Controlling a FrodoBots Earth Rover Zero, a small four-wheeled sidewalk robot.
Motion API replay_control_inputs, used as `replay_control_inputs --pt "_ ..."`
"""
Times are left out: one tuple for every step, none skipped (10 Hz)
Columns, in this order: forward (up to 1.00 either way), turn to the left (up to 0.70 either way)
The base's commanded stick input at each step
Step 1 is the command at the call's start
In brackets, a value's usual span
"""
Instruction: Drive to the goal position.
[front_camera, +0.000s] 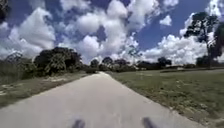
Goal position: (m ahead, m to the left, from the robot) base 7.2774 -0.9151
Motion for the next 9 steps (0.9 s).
replay_control_inputs --pt "0.7 0.35" --pt "0.7 0.35" --pt "0.7 0.35" --pt "0.7 0.35" --pt "0.7 0.35" --pt "0.7 0.35" --pt "0.7 0.35" --pt "0.7 0.0" --pt "0.7 0.0"
